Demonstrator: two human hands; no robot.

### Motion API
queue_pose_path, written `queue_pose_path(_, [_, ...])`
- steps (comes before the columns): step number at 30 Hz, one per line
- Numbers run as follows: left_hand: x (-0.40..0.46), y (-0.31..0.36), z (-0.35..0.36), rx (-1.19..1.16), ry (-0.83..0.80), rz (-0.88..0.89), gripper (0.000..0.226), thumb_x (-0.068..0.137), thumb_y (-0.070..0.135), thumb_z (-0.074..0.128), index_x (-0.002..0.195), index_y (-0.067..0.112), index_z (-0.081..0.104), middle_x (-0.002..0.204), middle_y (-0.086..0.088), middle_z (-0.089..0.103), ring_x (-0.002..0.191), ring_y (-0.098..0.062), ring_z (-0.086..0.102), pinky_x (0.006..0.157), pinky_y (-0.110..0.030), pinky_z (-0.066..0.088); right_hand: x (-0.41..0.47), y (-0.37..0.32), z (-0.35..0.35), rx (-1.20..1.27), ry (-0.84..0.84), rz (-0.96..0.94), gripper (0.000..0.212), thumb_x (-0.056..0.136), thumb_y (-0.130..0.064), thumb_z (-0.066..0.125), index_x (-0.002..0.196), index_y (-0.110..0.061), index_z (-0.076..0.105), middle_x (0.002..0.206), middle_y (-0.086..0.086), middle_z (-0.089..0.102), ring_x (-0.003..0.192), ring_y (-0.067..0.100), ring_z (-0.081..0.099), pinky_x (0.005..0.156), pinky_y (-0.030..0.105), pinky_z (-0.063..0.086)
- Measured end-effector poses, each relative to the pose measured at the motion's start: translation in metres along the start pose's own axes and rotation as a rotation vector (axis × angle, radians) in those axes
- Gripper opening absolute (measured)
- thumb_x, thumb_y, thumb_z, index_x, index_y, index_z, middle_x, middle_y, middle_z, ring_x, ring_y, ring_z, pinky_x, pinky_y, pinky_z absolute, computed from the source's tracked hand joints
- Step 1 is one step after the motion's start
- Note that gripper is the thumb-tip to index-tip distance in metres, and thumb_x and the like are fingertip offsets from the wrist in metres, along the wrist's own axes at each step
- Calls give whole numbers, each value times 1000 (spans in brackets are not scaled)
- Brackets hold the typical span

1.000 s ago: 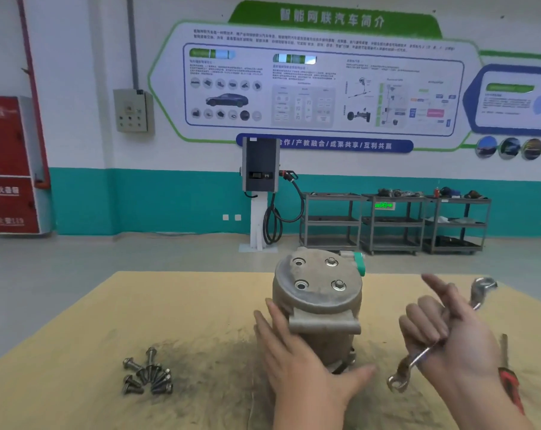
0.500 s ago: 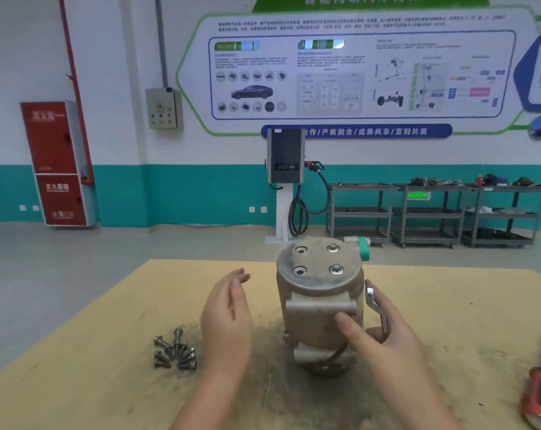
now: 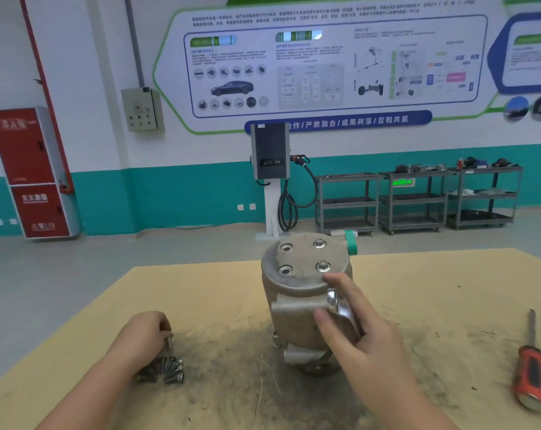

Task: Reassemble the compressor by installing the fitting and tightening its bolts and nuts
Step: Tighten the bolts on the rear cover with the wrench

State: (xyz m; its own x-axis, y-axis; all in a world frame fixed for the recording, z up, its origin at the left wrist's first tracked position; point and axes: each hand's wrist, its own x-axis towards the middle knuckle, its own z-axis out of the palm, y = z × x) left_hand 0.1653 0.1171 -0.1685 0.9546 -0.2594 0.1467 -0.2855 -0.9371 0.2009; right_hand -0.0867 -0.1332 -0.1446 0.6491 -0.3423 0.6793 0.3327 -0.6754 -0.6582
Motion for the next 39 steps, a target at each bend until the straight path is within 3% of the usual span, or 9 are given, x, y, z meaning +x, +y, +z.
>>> queue_pose_path(3, [-9,25,-22,-210,111,-5,7,94,13,61,88,11,65,92,-7,71,85,-23,62,65,-28,42,-2,1,1,31,47,11,40,79,-60,59,118,-56,51,88,-24,66,66,-1,58,57,7,40])
queue_pose_path(5, [-25,53,-44,-616,241,39,10,94,11,64,84,11,64,79,-6,72,73,-18,67,57,-21,44,-2,0,2,20,66,10,42,76,-62,58,117,-55,53,88,-27,65,68,-3,58,59,5,40])
queue_pose_path(8, [-65,110,-82,-1219,246,310,3,90,6,67,86,6,68,76,-8,74,71,-17,73,60,-14,54,-2,1,3,36,74,15,44,73,-62,61,117,-56,54,84,-28,65,70,-4,59,61,2,40])
queue_pose_path(10, [-83,139,-96,-1309,232,485,2,87,3,69,87,5,69,78,-7,74,74,-16,73,67,-17,56,-4,4,3,42,73,13,45,73,-62,64,117,-57,54,81,-17,66,67,-1,58,61,7,43])
queue_pose_path(12, [-91,156,-100,-1239,241,547,7,87,3,70,85,9,70,79,-2,75,77,-14,73,71,-20,57,-5,8,3,67,79,28,43,76,-59,71,117,-58,56,79,-4,65,66,7,58,63,16,46])
queue_pose_path(17, [-90,167,-95,-945,357,621,17,85,8,73,79,24,71,78,12,74,77,1,69,76,-15,53,-7,14,6,140,114,45,46,72,-47,72,114,-58,58,88,-22,69,76,-5,62,68,4,44])
queue_pose_path(22, [-89,173,-101,-759,427,741,13,83,6,75,82,19,74,80,23,70,75,5,66,74,-13,51,-6,15,4,205,113,65,45,73,-53,75,115,-55,59,84,-18,70,72,-4,60,69,7,46])
queue_pose_path(33, [-88,174,-101,-484,426,864,10,85,13,74,88,22,76,92,16,71,94,2,60,83,-12,44,-3,11,-5,290,48,85,46,69,-54,74,113,-53,60,90,-18,70,79,-2,63,72,13,48])
queue_pose_path(39, [-79,176,-112,-606,305,760,19,99,30,51,107,44,61,111,27,61,111,12,50,92,-6,34,6,16,-24,462,-88,111,39,75,-28,74,109,-44,65,75,-10,67,71,3,59,73,17,48])
